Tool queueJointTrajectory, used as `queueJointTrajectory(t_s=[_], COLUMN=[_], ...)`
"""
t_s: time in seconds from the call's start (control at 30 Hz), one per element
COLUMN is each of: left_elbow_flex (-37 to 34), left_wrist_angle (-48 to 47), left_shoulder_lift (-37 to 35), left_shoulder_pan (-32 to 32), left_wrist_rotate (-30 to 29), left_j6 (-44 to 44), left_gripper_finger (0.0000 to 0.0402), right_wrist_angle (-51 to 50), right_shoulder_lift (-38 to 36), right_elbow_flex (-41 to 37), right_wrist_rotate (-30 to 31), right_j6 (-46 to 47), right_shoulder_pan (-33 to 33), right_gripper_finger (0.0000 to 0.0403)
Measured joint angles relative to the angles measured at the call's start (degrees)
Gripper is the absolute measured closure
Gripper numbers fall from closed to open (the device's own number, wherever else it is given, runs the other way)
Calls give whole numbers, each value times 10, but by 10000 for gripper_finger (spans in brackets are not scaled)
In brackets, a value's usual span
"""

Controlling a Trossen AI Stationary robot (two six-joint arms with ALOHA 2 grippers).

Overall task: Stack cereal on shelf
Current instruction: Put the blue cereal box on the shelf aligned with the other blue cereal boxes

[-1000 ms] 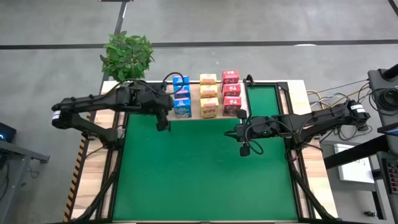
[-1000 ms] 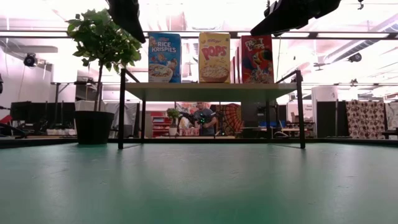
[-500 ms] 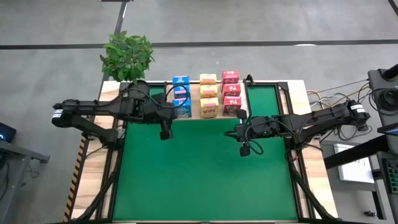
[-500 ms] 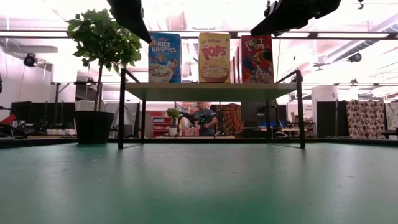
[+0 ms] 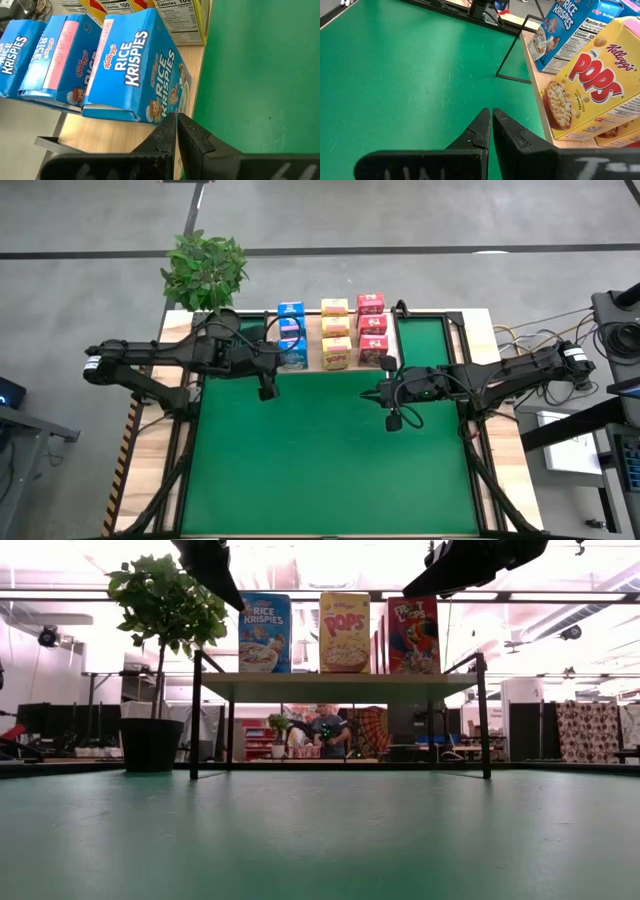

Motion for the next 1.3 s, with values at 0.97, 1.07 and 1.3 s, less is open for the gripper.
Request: queueJointTrajectory(t_s=[0.97, 1.07, 1.3], left_elbow_flex=[0, 0, 0], left_wrist_angle=[1, 1, 3], left_shoulder_lift=[0, 0, 0], left_shoulder_pan=[0, 0, 0], left_wrist_rotate=[-18, -34, -35], left_j6=[0, 0, -2], left_gripper_finger=[402, 402, 402], right_wrist_angle=[0, 0, 0], right_shoulder_lift=[0, 0, 0], right_elbow_flex=[0, 0, 0], right_wrist_rotate=[0, 0, 0], right_j6=[0, 0, -1], right_shoulder_pan=[0, 0, 0], right_gripper_finger=[394, 394, 394])
